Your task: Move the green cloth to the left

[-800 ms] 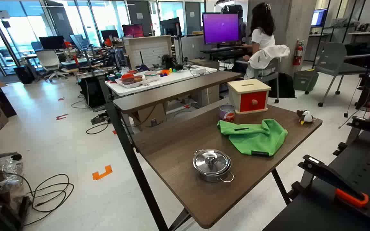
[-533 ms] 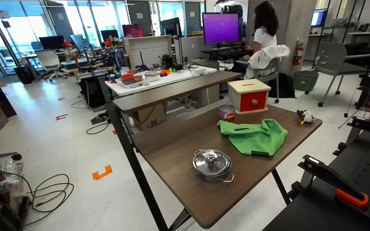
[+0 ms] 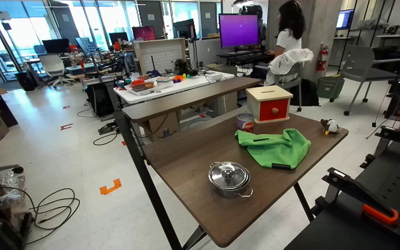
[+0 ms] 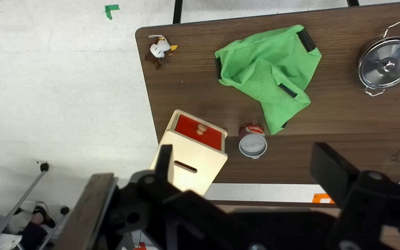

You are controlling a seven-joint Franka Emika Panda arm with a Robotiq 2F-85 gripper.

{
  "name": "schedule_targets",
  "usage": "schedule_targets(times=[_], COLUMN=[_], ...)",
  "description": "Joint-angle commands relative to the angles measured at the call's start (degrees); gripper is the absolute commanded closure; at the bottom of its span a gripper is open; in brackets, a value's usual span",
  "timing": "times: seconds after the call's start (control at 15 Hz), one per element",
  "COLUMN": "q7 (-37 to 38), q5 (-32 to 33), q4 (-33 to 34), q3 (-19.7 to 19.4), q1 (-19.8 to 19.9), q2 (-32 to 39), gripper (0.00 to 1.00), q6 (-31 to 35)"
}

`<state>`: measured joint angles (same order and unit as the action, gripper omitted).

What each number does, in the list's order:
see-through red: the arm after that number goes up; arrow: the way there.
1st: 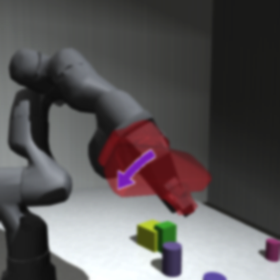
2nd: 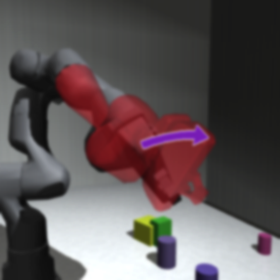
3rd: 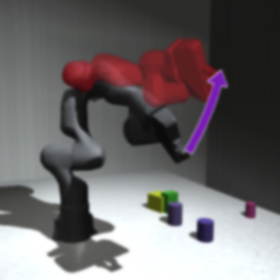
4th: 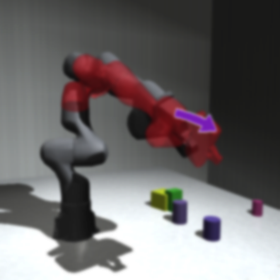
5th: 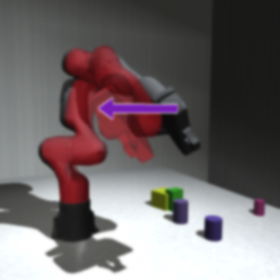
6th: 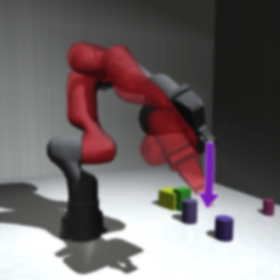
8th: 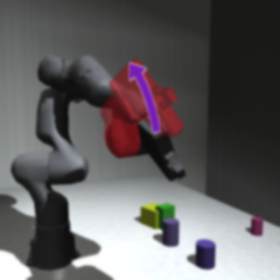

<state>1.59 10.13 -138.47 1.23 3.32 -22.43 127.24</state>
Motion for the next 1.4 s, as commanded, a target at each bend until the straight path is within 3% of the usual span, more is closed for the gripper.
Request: schedule_targets(times=[0.0, 0.4, 1.0, 1.33], q7=[-0.09, 3.11, 9.69, 10.23], q5=[-0.69, -6.70, -5.42, -6.29], q4=[0.28, 1.56, 3.67, 7.92], q3=[-0.91, -0.75, -2.70, -5.47], q1=[-0.37, -1.43, -2.44, -4.33], q2=[3.84, 17.83, 41.36, 51.60], gripper=[0.00, 0.00, 0.00, 0.00], q6=[2.70, 6.84, 28.74, 34.82])
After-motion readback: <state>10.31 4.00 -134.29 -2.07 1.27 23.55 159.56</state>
